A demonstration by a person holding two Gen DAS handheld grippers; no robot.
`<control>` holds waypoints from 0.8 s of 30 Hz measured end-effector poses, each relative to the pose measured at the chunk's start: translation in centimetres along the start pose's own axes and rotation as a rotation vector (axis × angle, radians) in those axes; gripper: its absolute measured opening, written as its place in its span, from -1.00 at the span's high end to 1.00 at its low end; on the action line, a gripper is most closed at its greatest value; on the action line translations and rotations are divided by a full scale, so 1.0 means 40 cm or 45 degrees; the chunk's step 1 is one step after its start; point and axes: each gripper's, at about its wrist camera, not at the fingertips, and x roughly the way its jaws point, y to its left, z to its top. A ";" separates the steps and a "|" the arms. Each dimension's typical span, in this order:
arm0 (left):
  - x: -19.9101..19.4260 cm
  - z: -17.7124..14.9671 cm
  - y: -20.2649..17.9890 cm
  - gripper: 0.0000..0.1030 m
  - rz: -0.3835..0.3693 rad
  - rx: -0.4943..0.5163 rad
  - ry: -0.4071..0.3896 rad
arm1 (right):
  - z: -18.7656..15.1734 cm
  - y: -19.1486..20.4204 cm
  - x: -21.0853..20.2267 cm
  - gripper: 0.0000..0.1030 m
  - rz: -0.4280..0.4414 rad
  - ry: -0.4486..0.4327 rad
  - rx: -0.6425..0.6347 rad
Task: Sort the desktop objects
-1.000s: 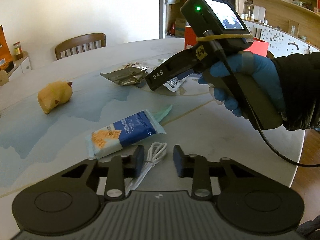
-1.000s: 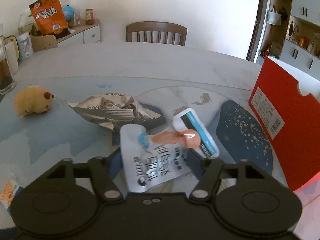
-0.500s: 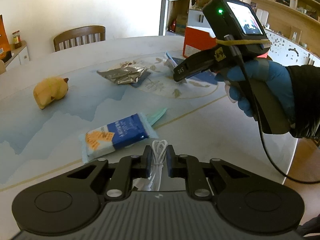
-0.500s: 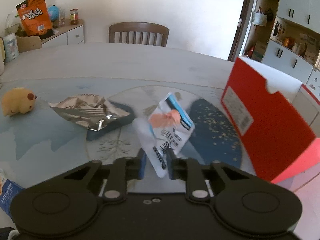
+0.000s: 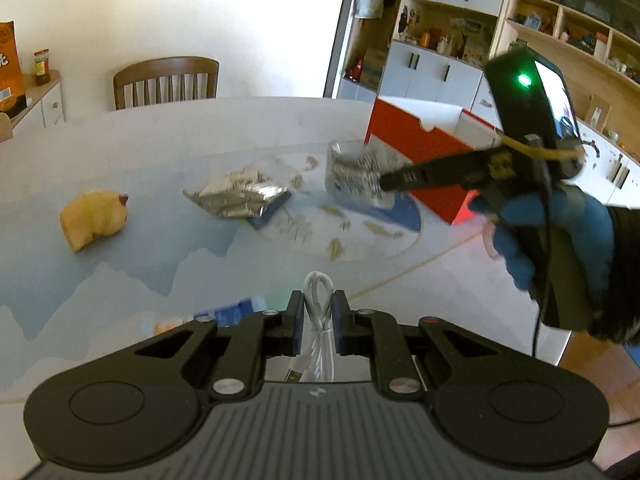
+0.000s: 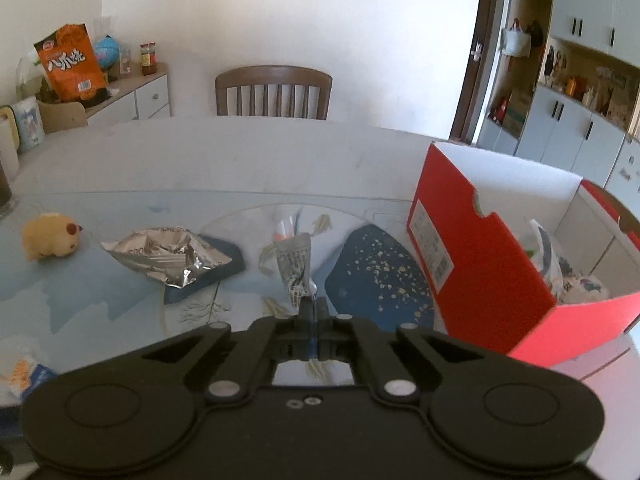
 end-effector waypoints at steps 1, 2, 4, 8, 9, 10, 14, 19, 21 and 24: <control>0.000 0.009 -0.004 0.75 -0.001 -0.006 -0.002 | 0.001 -0.006 -0.008 1.00 0.012 0.014 0.015; 0.001 0.018 -0.008 0.75 -0.004 -0.010 -0.003 | 0.002 -0.015 -0.019 1.00 0.036 0.023 0.038; -0.001 0.033 -0.017 0.75 -0.003 -0.011 -0.009 | 0.002 -0.028 -0.037 1.00 0.067 0.031 0.050; 0.001 0.063 -0.036 0.75 -0.013 -0.024 -0.017 | 0.002 -0.061 -0.071 1.00 0.120 0.064 0.091; 0.003 0.069 -0.039 0.75 -0.019 -0.028 -0.016 | 0.002 -0.072 -0.079 1.00 0.135 0.074 0.110; 0.004 0.076 -0.044 0.75 -0.022 -0.033 -0.017 | 0.001 -0.082 -0.085 1.00 0.144 0.082 0.123; 0.006 0.107 -0.070 0.75 -0.030 -0.011 -0.034 | 0.005 -0.116 -0.120 1.00 0.167 0.074 0.149; 0.022 0.143 -0.094 0.75 -0.056 -0.021 -0.022 | 0.017 -0.155 -0.139 1.00 0.213 0.116 0.181; 0.030 0.158 -0.103 0.75 -0.061 -0.019 -0.018 | 0.025 -0.167 -0.147 1.00 0.219 0.122 0.173; 0.042 0.180 -0.116 0.75 -0.077 -0.014 -0.019 | 0.037 -0.188 -0.156 1.00 0.228 0.123 0.171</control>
